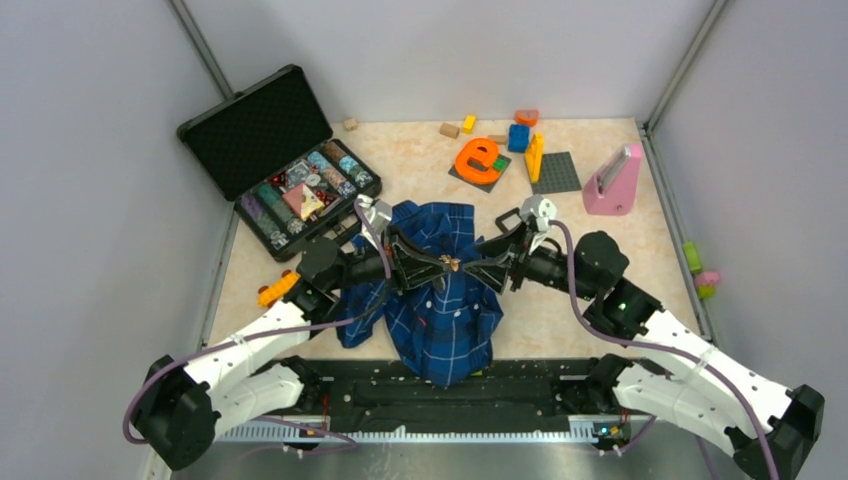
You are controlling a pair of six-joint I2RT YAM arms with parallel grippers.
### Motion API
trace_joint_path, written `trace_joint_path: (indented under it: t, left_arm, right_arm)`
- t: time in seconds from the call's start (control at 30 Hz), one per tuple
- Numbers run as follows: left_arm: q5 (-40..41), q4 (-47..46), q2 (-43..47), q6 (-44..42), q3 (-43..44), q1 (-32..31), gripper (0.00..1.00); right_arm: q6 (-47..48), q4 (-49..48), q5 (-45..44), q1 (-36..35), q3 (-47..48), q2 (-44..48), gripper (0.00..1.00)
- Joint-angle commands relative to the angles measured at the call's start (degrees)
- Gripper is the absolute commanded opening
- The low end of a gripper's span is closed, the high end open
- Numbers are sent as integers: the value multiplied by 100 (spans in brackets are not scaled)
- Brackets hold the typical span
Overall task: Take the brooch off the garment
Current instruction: Remove the brooch from the clothes.
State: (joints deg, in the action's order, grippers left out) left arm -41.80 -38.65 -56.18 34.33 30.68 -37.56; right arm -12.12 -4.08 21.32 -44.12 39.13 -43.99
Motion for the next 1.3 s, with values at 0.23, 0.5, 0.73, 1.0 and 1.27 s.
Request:
trace_joint_path:
  t: [0.23, 0.5, 0.73, 1.0, 1.27]
  left_arm:
    - [-412, -915, 44, 403, 43, 19, 0]
    - [-433, -947, 21, 392, 43, 94, 0]
    - [-560, -1216, -17, 543, -10, 173, 0]
    - [-719, -1414, -12, 673, -32, 179, 0]
    - [-725, -1293, 73, 575, -105, 246, 9]
  right_arm:
    - [-717, -1693, 378, 17, -14, -335, 35]
    - [-908, -1739, 715, 25, -63, -293, 39]
    - [-1061, -1732, 973, 44, -3, -502, 41]
    - [-1149, -1965, 1063, 44, -20, -677, 26]
    - [-1378, -2031, 1172, 51, 34, -672, 0]
